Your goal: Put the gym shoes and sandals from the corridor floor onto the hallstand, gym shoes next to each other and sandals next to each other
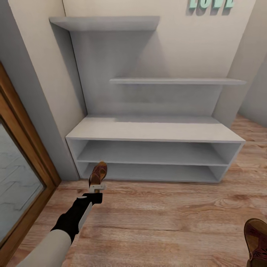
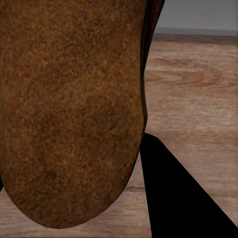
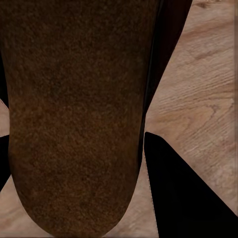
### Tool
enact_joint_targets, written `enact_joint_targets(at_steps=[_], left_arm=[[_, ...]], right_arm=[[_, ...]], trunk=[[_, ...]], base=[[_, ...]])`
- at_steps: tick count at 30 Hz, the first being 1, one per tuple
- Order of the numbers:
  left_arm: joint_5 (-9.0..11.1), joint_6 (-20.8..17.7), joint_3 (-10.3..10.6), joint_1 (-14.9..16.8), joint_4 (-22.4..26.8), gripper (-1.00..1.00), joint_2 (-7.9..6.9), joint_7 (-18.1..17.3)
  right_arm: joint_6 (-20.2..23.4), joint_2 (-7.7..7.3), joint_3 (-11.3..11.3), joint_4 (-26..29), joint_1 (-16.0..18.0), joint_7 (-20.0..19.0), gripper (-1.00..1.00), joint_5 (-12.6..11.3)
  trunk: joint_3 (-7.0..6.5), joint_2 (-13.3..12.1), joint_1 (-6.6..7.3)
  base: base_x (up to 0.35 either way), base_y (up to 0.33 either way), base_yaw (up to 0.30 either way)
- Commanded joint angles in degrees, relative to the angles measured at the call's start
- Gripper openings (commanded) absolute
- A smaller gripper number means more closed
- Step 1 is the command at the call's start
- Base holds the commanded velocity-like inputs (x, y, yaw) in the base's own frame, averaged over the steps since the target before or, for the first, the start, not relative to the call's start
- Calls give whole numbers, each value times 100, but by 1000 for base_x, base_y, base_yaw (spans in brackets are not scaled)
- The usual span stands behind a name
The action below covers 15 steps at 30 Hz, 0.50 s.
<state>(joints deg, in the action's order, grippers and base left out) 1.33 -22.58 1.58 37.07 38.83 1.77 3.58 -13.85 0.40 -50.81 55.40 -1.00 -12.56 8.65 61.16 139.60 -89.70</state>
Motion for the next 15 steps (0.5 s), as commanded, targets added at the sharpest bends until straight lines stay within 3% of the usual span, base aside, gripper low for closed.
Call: enact_joint_targets(at_steps=[1, 10, 15], left_arm=[[-4, -36, 17, 2, 9, -100, -2, 20], [-9, -39, 18, 2, 11, -100, -2, 20], [-16, -36, 26, -5, 11, -100, -7, 16]], right_arm=[[-11, 4, -23, 18, 3, -28, -100, 40], [-5, 4, -33, 40, 3, -29, -100, 47], [-18, 2, -33, 42, 3, -34, -100, 56]], trunk=[[32, 44, -22], [258, 366, -200], [259, 366, -200]], base=[[0, 0, -76], [0, 0, -57], [0, 0, -1]])
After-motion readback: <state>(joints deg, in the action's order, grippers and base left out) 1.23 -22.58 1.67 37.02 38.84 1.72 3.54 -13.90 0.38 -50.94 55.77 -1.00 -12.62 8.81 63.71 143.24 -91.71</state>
